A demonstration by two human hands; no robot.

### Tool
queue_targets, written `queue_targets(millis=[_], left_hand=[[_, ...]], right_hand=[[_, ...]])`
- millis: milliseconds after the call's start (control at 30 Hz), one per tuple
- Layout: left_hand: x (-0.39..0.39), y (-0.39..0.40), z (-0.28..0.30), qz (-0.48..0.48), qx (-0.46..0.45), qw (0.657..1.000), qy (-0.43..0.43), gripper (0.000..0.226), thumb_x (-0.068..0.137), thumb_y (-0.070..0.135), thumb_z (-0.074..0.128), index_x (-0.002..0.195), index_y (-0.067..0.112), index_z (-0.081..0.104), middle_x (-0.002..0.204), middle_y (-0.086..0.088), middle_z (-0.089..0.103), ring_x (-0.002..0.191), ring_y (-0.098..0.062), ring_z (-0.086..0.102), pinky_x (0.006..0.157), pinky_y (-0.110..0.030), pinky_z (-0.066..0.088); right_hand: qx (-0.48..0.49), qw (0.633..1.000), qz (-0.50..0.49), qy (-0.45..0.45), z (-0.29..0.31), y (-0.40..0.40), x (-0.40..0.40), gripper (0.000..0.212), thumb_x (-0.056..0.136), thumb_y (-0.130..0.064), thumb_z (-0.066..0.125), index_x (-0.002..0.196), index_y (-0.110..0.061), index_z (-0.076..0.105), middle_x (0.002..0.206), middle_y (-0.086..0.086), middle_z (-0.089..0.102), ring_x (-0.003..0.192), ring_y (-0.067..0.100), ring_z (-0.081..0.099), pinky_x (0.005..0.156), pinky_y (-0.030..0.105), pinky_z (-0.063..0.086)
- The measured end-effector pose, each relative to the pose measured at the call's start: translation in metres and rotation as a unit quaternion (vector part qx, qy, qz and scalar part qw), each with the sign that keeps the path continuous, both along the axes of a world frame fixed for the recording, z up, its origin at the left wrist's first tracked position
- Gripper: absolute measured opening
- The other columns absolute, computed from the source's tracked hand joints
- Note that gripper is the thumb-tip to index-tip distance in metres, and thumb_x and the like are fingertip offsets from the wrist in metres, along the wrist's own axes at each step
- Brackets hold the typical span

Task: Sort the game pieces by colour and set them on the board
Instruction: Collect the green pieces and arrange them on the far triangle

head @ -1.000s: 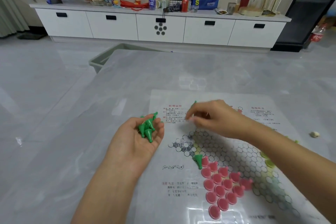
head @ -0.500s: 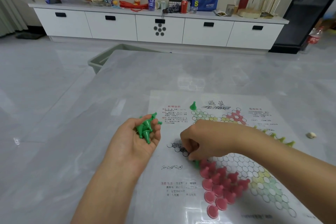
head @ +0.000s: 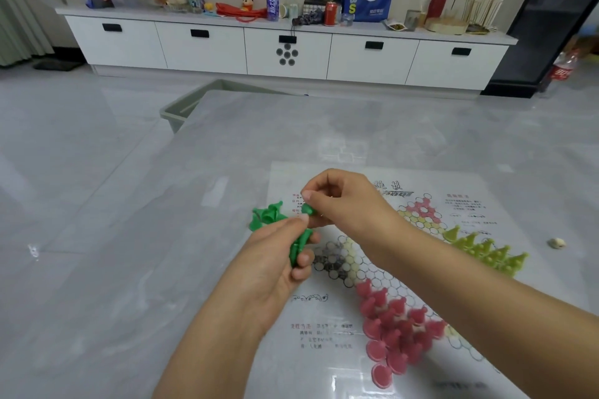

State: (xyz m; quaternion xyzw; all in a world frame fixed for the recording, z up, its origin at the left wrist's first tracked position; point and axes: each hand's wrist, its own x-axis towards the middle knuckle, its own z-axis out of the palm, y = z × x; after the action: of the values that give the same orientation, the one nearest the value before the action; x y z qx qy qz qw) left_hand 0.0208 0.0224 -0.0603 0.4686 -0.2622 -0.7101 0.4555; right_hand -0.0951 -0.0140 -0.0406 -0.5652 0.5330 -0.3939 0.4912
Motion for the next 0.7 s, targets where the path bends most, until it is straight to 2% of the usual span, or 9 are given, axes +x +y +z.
queue_targets(millis=[133,267,333,400,500,600,700], left_hand=[[-0.001,0.001,0.000,-0.013,-0.005,1.000,0.013,0.018,0.089,0.019,0.054,0.085,0.004,0.064,0.058,-0.001,0.055,0.039,-0.005,0.037,0.033,-0.015,0.027],[0.001,-0.001,0.001,0.015,0.001,0.999,0.035,0.025,0.090,0.019,0.052,0.072,0.006,0.064,0.055,-0.001,0.055,0.036,-0.005,0.035,0.031,-0.015,0.025],[0.002,-0.002,0.001,0.030,-0.004,0.999,0.022,0.026,0.090,0.018,0.052,0.069,0.007,0.063,0.053,0.000,0.055,0.036,-0.004,0.035,0.031,-0.014,0.026],[0.003,-0.003,0.001,0.034,-0.015,0.999,0.010,0.026,0.090,0.018,0.052,0.069,0.008,0.062,0.053,0.000,0.056,0.036,-0.004,0.036,0.031,-0.014,0.027],[0.003,-0.002,0.001,0.031,-0.022,0.999,0.007,0.024,0.091,0.019,0.051,0.073,0.008,0.062,0.053,0.001,0.057,0.037,-0.004,0.038,0.032,-0.014,0.029],[0.004,-0.002,0.001,0.036,-0.016,0.999,0.015,0.023,0.091,0.018,0.050,0.074,0.008,0.061,0.053,0.001,0.059,0.038,-0.005,0.040,0.033,-0.015,0.030],[0.006,-0.004,0.001,0.055,-0.006,0.998,0.015,0.021,0.091,0.016,0.049,0.075,0.008,0.059,0.057,-0.001,0.057,0.039,-0.005,0.039,0.033,-0.015,0.029]], right_hand=[[-0.024,0.999,0.011,0.028,-0.003,0.003,-0.002,0.009,0.088,-0.009,0.056,0.084,-0.009,0.063,0.073,0.004,0.057,0.053,0.004,0.059,0.060,0.017,0.052],[-0.045,0.991,0.112,0.059,0.001,0.006,-0.012,0.022,0.090,-0.003,0.048,0.092,-0.013,0.067,0.077,0.000,0.066,0.068,0.005,0.064,0.074,0.020,0.053],[-0.048,0.983,0.152,0.095,0.004,0.006,-0.016,0.022,0.087,-0.003,0.053,0.095,-0.017,0.067,0.088,0.003,0.071,0.080,0.016,0.067,0.080,0.027,0.054],[-0.079,0.975,0.158,0.137,0.004,0.005,-0.018,0.012,0.084,-0.012,0.063,0.093,-0.018,0.067,0.086,0.005,0.072,0.075,0.017,0.067,0.076,0.025,0.054],[-0.123,0.963,0.129,0.202,-0.001,0.001,-0.022,0.006,0.082,-0.019,0.066,0.088,-0.020,0.066,0.076,0.002,0.070,0.064,0.010,0.064,0.068,0.024,0.054],[-0.120,0.975,0.022,0.185,-0.003,-0.016,-0.042,0.013,0.084,-0.014,0.061,0.086,-0.026,0.061,0.083,-0.001,0.070,0.073,0.012,0.067,0.072,0.025,0.056],[-0.115,0.970,-0.119,0.178,-0.005,-0.037,-0.068,0.011,0.085,-0.012,0.057,0.089,-0.022,0.057,0.091,0.004,0.069,0.083,0.018,0.066,0.075,0.032,0.056]])
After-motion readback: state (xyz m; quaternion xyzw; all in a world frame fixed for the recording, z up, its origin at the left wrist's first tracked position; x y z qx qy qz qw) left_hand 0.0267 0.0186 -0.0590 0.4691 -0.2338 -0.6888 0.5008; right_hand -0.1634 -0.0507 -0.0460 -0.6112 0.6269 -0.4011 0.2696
